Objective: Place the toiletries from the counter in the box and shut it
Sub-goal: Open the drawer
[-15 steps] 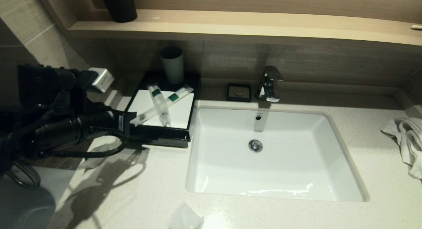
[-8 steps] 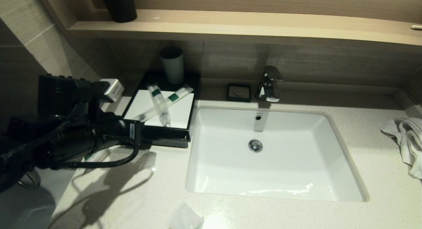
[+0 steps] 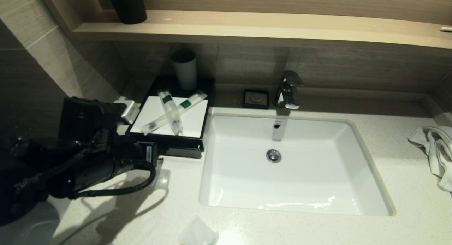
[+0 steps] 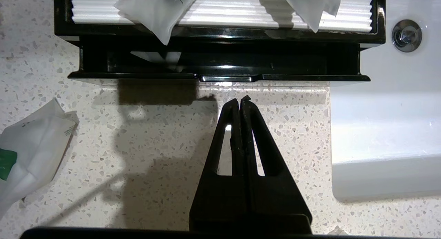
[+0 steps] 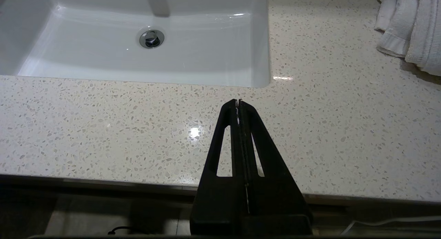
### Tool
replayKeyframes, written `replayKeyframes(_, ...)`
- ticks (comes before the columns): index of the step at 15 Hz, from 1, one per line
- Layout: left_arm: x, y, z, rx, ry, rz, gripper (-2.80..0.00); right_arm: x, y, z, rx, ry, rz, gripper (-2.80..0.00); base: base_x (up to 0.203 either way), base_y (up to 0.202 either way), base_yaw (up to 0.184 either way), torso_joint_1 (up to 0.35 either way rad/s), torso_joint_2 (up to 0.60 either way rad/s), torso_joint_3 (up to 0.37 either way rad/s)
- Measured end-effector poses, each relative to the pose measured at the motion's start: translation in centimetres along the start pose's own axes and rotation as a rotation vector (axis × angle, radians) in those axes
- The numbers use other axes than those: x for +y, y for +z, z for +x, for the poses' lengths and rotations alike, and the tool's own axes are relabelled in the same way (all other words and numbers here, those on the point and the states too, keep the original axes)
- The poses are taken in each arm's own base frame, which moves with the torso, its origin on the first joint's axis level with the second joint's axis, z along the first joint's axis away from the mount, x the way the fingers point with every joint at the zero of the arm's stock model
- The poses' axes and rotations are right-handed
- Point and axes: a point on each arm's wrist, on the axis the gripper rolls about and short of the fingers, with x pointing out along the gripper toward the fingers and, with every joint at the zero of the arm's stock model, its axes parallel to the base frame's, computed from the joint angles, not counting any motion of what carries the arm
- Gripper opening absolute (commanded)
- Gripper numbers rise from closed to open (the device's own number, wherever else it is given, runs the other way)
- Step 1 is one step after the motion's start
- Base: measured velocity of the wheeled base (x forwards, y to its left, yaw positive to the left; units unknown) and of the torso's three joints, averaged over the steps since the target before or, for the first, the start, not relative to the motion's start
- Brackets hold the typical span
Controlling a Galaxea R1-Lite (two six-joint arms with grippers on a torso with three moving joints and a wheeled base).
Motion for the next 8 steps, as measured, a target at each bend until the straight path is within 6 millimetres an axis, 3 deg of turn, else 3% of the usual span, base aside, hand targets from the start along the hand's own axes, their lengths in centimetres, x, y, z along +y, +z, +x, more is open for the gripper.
replayKeyframes(8, -0.3, -0.6, 1.5, 0.035, 0.006, -0.019, -2.8, 0.0, 0.0, 0.0, 0.0, 0.001, 0.0, -2.8, 0.0, 0.0, 0.0, 0.0, 0.0, 0.0)
